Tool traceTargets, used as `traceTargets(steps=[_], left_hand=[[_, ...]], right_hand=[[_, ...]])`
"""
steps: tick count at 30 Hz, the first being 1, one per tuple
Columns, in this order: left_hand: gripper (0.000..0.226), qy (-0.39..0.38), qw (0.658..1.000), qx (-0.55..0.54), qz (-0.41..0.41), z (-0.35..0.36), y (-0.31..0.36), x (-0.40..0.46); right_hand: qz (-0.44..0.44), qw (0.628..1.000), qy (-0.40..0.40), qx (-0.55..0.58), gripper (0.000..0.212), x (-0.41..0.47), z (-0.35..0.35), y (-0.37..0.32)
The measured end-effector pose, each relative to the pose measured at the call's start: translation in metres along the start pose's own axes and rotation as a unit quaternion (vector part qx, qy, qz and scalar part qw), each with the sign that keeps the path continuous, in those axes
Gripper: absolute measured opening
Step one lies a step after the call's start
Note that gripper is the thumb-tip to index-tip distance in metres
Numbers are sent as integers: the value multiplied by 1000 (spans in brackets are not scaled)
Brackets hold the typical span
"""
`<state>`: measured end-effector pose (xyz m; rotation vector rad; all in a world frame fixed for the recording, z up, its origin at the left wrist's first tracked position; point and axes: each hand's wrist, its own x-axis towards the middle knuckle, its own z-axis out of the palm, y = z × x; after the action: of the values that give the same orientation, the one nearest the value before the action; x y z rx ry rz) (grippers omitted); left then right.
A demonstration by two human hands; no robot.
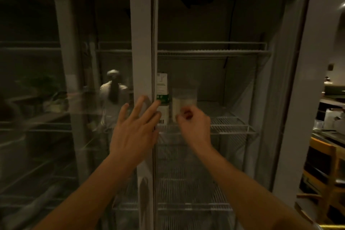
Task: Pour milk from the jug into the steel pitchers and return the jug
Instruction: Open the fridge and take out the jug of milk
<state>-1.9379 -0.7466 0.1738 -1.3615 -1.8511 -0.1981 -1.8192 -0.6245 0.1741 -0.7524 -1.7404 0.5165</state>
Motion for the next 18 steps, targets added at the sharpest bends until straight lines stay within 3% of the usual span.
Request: traceTargets(steps=[5,10,13,16,18], left_hand=[[41,10,999,3,-50,-9,-6,3],[29,46,993,-22,-109,-23,0,17],[33,64,995,-63,-41,-23,2,29],[43,-1,993,-117,13,-13,-6,34],[46,-24,995,-90,30,-1,-18,31]], right_hand=[[68,997,-8,23,45,40,-5,9],[157,983,-70,58,62,70,11,28],[203,974,-73,72,67,83,24,33],[258,959,-80,90,51,97,29,35],[322,932,-95,136,43,105,32,32]])
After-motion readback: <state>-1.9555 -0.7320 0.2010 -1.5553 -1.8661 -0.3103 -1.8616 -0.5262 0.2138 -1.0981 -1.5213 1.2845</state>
